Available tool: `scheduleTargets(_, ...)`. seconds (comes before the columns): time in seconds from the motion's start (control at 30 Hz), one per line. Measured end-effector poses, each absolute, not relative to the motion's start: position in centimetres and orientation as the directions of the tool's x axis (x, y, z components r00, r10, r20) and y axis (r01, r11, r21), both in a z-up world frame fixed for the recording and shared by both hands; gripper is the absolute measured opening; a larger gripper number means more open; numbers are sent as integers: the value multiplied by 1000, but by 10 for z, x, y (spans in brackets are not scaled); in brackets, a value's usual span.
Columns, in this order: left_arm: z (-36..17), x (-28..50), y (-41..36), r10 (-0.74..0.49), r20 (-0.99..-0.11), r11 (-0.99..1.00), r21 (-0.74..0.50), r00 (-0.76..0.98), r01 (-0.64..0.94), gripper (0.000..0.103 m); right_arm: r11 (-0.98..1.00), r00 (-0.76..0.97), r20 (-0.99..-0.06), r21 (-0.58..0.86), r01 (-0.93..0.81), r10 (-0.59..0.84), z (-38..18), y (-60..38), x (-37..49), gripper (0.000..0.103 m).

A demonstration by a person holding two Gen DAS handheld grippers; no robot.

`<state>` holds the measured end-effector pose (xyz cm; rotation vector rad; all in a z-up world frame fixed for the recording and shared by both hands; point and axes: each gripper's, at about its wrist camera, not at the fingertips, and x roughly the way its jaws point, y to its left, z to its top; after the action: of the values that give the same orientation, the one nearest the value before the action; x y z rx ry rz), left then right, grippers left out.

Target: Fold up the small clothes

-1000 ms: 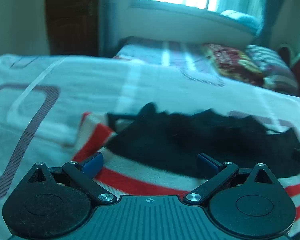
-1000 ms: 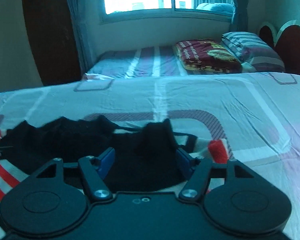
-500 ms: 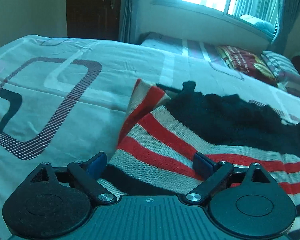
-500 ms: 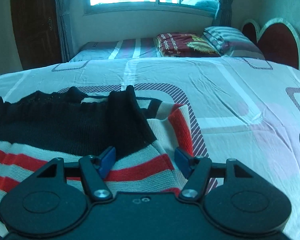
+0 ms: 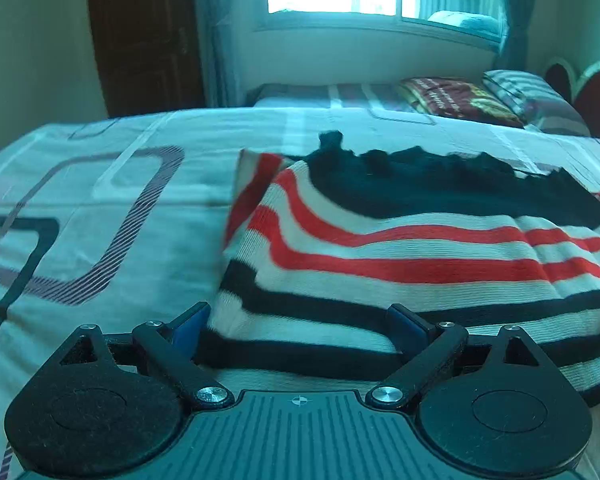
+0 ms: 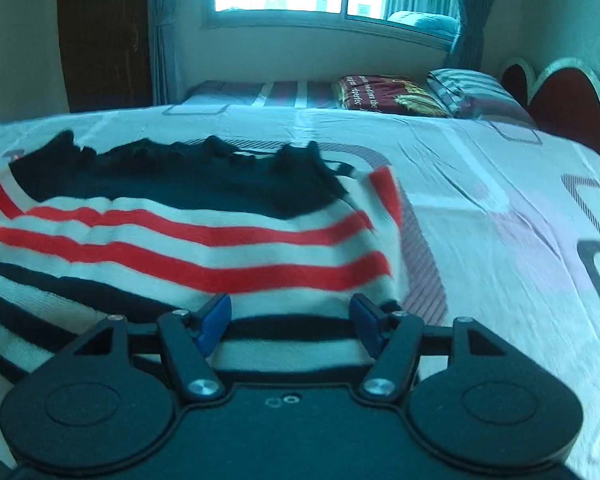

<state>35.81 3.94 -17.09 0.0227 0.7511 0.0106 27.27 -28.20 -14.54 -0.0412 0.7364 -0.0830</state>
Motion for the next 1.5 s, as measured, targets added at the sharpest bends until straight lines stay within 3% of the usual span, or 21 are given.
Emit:
scheduleTargets(0.2,-164,342,67,17,-694,994,-65,720,-87,93,996,751,-655,-37,77,-83,-130,-272,251,64)
scheduleTargets(0.37,-160,328,38,-1,-663,1000,23,749,21,93,997,725,-685,-78,29,-74,-141,-253,243,64)
scheduleTargets(0.47,-171,332,36,21,-706,999,49,708,19,93,996,715,-695,-83,23,-74,-152,-254,238,66)
scheduleTargets(0.7,-167,330,42,25,-728,1000,27,685,-8,97,997,696,-714,-77,26,-73,-148,-254,234,66)
scheduleTargets(0.83,-151,324,40,16,-718,1000,19,696,-3,97,999,723,-690,3,35,-23,-128,-254,230,66)
scheduleTargets(1.2,-115,330,7,-64,-664,997,-11,745,77,97,999,762,-646,47,-27,51,-100,-231,252,66)
scheduleTargets(1.5,-133,382,-19,-16,-675,998,30,737,48,97,996,761,-643,59,-61,84,-107,-223,300,66)
